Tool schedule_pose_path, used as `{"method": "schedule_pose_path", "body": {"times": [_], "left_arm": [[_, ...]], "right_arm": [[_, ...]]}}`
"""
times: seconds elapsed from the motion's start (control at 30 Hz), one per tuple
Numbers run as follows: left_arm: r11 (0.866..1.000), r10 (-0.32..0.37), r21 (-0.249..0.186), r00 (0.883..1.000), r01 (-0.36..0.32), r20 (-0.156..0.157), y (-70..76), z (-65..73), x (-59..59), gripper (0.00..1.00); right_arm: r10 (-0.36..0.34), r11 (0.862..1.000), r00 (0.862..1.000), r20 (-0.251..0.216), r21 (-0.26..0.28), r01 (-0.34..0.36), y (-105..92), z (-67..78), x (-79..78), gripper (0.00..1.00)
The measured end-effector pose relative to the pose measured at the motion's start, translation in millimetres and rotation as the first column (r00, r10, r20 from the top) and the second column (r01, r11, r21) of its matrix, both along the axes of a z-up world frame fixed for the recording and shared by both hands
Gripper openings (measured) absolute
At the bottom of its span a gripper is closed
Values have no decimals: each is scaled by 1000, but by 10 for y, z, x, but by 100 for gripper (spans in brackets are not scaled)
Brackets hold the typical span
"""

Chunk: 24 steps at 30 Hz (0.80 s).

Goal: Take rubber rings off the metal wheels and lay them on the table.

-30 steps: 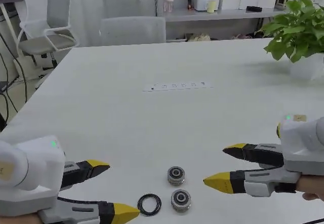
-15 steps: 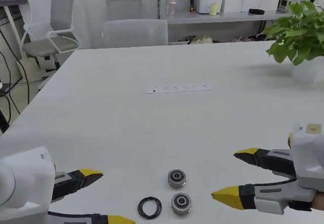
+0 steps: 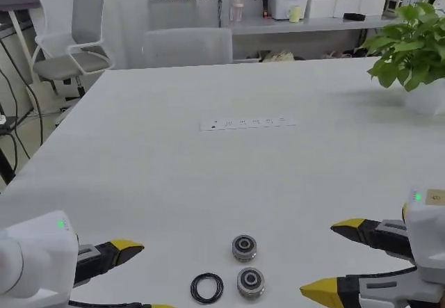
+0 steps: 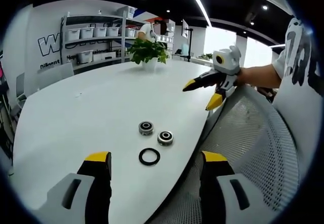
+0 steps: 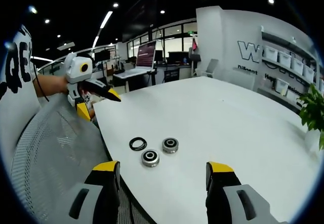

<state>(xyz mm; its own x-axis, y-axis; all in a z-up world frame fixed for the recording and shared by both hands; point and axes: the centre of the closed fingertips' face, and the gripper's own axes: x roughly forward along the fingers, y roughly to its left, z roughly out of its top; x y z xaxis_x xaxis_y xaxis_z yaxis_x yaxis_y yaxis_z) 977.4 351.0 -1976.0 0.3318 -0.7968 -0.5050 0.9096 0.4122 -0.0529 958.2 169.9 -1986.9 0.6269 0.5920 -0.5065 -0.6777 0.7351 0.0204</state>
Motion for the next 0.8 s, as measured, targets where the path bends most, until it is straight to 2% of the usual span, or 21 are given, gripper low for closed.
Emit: {"method": "schedule_pose_path", "body": {"times": [0.17, 0.33, 0.47, 0.53, 0.57, 0.6, 0.63, 0.73, 0.8], "left_arm": [[1000, 1, 2, 1000, -1, 3, -14, 1, 26, 68], [1000, 0, 19, 1000, 0, -3, -19, -60, 11, 68], [999, -2, 41, 1000, 2, 13, -8, -89, 23, 66], [999, 3, 36, 1000, -3, 7, -4, -94, 30, 66], [999, 7, 33, 1000, -7, 3, 0, -96, 34, 66], [999, 9, 32, 1000, -9, 1, 3, -98, 37, 66], [999, 10, 32, 1000, -10, 0, 8, -106, 40, 66], [999, 2, 46, 1000, -2, 3, 12, -127, 27, 66], [999, 0, 53, 1000, 0, 7, 15, -135, 26, 66]], "right_arm": [[-1, 1000, 1000, 0, -5, 1, -2, -25, 4, 68], [-6, 1000, 1000, -7, -11, 6, -3, -54, -12, 66], [-14, 1000, 1000, -1, -6, 14, -16, -44, 6, 66], [-24, 1000, 1000, -3, -4, 24, -27, -46, 17, 66], [-23, 999, 1000, 1, -24, 23, -37, -60, 21, 66], [-1, 998, 1000, 17, -69, 2, -37, -78, 16, 66], [10, 997, 1000, 16, -79, -9, -20, -90, 2, 66], [24, 996, 1000, 6, -87, -23, 2, -120, -19, 66], [14, 997, 1000, 5, -73, -13, -14, -108, -7, 66]]}}
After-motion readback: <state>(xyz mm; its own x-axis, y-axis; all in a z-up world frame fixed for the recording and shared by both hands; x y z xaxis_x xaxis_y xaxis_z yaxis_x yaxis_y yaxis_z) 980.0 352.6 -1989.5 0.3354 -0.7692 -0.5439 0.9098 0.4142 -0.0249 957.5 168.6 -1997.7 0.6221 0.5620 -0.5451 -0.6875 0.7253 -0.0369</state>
